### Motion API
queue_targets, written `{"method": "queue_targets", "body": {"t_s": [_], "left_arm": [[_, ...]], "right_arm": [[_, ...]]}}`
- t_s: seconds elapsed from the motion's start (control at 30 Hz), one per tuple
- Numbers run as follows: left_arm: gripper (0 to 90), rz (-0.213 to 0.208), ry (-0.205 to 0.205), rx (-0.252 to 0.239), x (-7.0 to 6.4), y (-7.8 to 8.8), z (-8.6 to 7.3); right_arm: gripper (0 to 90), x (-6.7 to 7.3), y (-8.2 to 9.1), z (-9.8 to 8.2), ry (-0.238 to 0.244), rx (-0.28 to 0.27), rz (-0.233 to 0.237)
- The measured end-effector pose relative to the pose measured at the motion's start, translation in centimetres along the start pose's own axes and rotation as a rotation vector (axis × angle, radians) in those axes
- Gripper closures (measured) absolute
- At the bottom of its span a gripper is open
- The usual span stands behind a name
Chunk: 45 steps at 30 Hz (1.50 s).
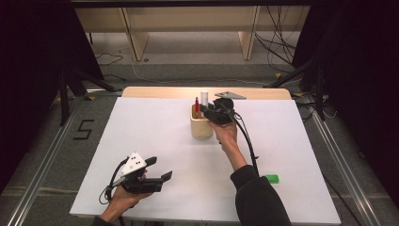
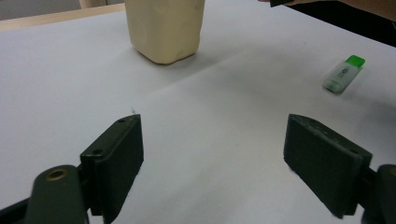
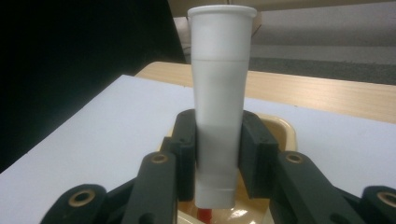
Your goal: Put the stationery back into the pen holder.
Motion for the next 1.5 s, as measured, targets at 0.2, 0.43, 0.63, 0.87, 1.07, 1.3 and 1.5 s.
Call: {"method": "queue_targets", "body": {"t_s": [0.2,0.43,0.63,0.87,1.07,1.3,1.5], "left_arm": [[19.6,0.001,0.0,0.0,0.0,0.0,0.0],[19.5,0.001,0.007,0.005,0.1,-0.1,-0.1],[19.5,0.002,0.008,0.001,0.1,-0.1,-0.1],[19.5,0.004,0.007,0.004,0.1,-0.1,-0.1],[19.4,0.005,0.013,0.001,0.1,-0.1,0.0],[19.4,0.006,0.01,0.003,0.1,-0.1,0.0],[19.4,0.007,0.01,0.004,0.1,-0.1,0.0]], "right_arm": [[70.3,0.0,-0.4,-0.2,0.001,0.006,-0.008],[56.7,0.2,-0.5,-0.3,0.013,0.015,-0.021],[43.5,0.2,0.7,0.4,-0.004,-0.002,0.006],[34.7,-0.7,3.8,1.4,0.04,-0.012,0.037],[30.0,-1.1,7.3,1.4,0.104,-0.01,0.094],[27.3,-1.0,10.2,0.7,0.176,0.004,0.123],[26.6,-0.7,12.4,-0.7,0.235,0.022,0.152]]}}
Point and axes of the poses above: each handheld gripper's, and its own axes: y roughly backward along the jaws, z roughly out of its top, x roughly to its left, the point moved 1 cm from there along -y, roughly forward along the jaws
